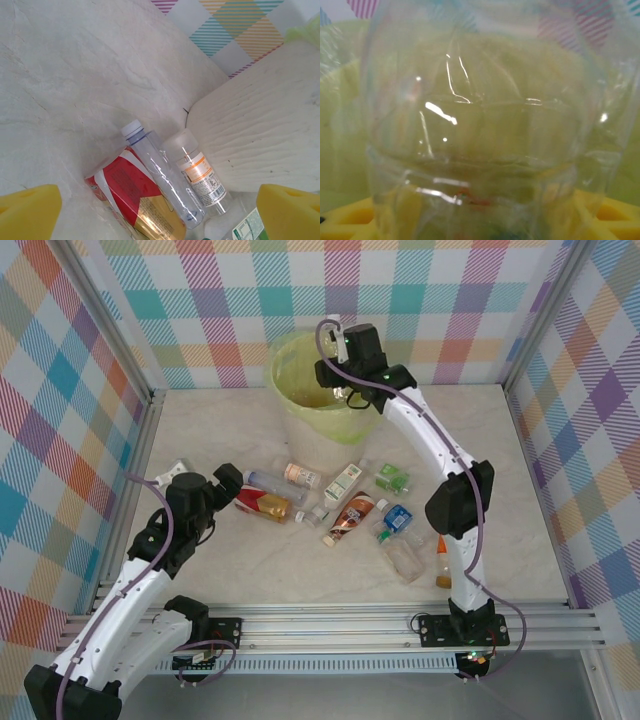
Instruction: Put the plastic bottles in the bin
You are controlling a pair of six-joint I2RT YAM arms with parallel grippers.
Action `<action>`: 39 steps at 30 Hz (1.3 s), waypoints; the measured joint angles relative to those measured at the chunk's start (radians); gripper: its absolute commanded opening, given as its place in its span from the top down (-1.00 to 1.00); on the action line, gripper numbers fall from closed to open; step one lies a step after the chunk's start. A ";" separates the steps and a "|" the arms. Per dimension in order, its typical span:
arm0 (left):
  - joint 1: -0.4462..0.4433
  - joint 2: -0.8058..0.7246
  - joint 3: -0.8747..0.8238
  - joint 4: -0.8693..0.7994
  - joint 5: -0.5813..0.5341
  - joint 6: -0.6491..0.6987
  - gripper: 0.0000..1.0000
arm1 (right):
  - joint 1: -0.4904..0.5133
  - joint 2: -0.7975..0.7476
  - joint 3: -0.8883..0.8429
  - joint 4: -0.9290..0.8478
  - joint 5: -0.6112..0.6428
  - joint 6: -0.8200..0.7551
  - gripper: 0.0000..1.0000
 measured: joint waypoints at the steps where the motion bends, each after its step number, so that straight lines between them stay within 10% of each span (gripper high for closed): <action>1: 0.001 0.000 -0.002 -0.001 0.000 0.000 -1.00 | 0.004 0.005 0.003 -0.008 0.022 -0.005 -0.39; 11: 0.004 0.016 -0.006 -0.001 0.001 -0.001 -1.00 | 0.022 0.076 0.115 -0.105 0.261 -0.028 -0.56; 21: 0.008 0.047 -0.007 0.000 0.019 -0.012 -1.00 | 0.052 0.040 0.100 -0.123 0.232 -0.015 -0.68; 39: 0.009 0.148 -0.007 -0.027 0.026 -0.056 -1.00 | 0.055 -0.579 -0.613 0.213 -0.052 0.071 -0.95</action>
